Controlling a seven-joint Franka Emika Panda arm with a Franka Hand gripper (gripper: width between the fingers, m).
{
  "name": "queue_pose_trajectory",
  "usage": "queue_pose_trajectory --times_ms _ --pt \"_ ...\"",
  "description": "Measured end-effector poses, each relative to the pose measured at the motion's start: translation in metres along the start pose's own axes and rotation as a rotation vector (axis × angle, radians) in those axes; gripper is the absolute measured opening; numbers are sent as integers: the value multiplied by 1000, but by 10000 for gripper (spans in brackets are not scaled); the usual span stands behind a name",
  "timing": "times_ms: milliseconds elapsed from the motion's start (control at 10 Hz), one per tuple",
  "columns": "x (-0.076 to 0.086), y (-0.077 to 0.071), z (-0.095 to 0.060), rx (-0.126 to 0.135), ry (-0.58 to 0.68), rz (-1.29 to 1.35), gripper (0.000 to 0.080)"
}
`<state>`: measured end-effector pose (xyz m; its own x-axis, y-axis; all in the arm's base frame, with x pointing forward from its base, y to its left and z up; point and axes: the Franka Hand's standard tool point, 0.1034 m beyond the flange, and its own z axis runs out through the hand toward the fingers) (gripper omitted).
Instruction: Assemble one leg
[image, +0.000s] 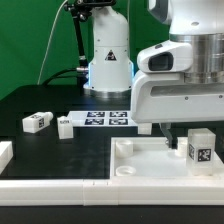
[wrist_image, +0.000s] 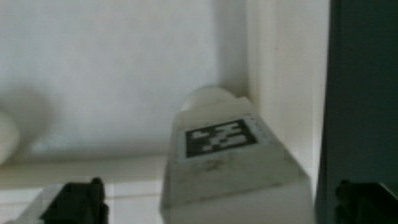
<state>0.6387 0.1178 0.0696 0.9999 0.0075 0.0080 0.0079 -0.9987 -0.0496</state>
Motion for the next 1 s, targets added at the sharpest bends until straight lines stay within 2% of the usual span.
queue_pose_trajectory --times_ms 100,300,700,800,1000 --pt "0 0 0 0 0 21 640" --pt "0 0 0 0 0 21 300" --pt "0 0 0 2 0 100 289" --pt "0 1 0 10 2 215 289" --pt "0 4 0 5 5 427 289"
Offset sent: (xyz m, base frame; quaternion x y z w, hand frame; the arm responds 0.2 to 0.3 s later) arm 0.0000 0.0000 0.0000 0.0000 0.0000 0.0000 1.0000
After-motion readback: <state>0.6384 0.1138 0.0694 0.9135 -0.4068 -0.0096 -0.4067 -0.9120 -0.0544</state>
